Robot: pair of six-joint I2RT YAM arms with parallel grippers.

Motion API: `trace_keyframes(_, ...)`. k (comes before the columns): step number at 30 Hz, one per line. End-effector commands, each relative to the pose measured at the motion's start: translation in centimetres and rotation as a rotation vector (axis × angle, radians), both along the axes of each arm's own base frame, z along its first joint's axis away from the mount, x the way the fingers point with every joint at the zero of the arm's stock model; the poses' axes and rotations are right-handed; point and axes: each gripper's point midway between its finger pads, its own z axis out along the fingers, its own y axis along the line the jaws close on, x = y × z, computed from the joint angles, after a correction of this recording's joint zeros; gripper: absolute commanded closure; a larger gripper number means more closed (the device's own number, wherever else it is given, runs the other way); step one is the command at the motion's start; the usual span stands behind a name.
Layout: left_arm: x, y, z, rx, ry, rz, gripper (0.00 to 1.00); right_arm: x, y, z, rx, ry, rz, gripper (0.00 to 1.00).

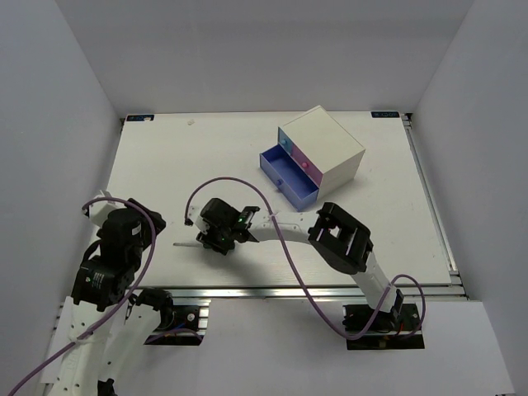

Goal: Sort the tools into containers

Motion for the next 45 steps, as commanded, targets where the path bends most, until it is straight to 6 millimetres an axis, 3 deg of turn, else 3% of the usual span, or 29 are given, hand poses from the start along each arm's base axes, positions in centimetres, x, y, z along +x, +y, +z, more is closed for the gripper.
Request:
trace_keyframes(1,0.0,0.3,0.5,-0.007,-0.022,0.021,0.24,0.9,-3.5,-3.0,-0.122,-0.052,-0.036,0.60)
trace_keyframes(2,0.2,0.1,0.2,-0.010,-0.021,0.017,0.24,1.3,-4.2,-3.2,-0.134,-0.055,-0.043,0.72)
trace_keyframes(6,0.9,-0.4,-0.1,-0.026,-0.031,0.002,0.24,2.4,-5.9,-3.1,-0.137,-0.029,-0.061,1.00)
trace_keyframes(8,1.5,-0.8,0.1,-0.040,-0.055,-0.010,0.24,4.1,-6.6,-1.3,-0.095,-0.005,-0.094,1.00)
trace_keyframes(9,1.8,-1.2,0.1,-0.050,-0.059,-0.029,0.25,3.7,-6.2,-0.3,-0.050,0.061,-0.065,1.00)
trace_keyframes(10,2.4,-1.7,0.1,-0.056,-0.077,-0.049,0.26,5.7,-6.7,1.9,0.000,0.087,-0.108,1.00)
trace_keyframes(12,3.1,-2.8,0.3,-0.080,-0.104,-0.103,0.27,6.6,-6.6,5.0,0.091,0.155,-0.093,1.00)
trace_keyframes(13,3.4,-3.2,-0.2,-0.082,-0.104,-0.125,0.28,8.7,-7.5,7.3,0.140,0.139,-0.129,1.00)
trace_keyframes(14,4.2,-3.7,0.5,-0.096,-0.149,-0.146,0.28,9.8,-7.6,9.2,0.177,0.120,-0.137,1.00)
trace_keyframes(16,4.9,-4.9,-0.2,-0.123,-0.155,-0.195,0.30,12.0,-9.1,11.4,0.201,0.072,-0.181,1.00)
trace_keyframes(19,6.2,-6.2,-0.6,-0.154,-0.171,-0.242,0.32,13.8,-11.4,12.4,0.176,0.037,-0.232,1.00)
trace_keyframes(25,8.3,-7.8,-1.0,-0.173,-0.173,-0.302,0.34,16.4,-16.2,12.7,0.149,-0.011,-0.357,1.00)
trace_keyframes(33,10.0,-9.6,-2.0,-0.203,-0.168,-0.368,0.35,22.1,-23.0,11.5,0.023,-0.203,-0.602,1.00)
trace_keyframes(40,11.6,-10.9,-2.5,-0.224,-0.165,-0.414,0.36,24.2,-25.1,10.1,-0.047,-0.257,-0.655,0.99)
trace_keyframes(41,11.8,-11.0,-2.6,-0.226,-0.166,-0.418,0.36,24.1,-25.0,10.1,-0.043,-0.246,-0.653,0.78)
trace_keyframes(44,12.3,-12.0,-2.8,-0.255,-0.172,-0.454,0.37,23.5,-24.5,10.1,-0.028,-0.195,-0.629,0.57)
trace_keyframes(45,12.7,-12.4,-3.4,-0.265,-0.155,-0.464,0.37,23.3,-24.5,10.1,-0.023,-0.182,-0.624,0.56)
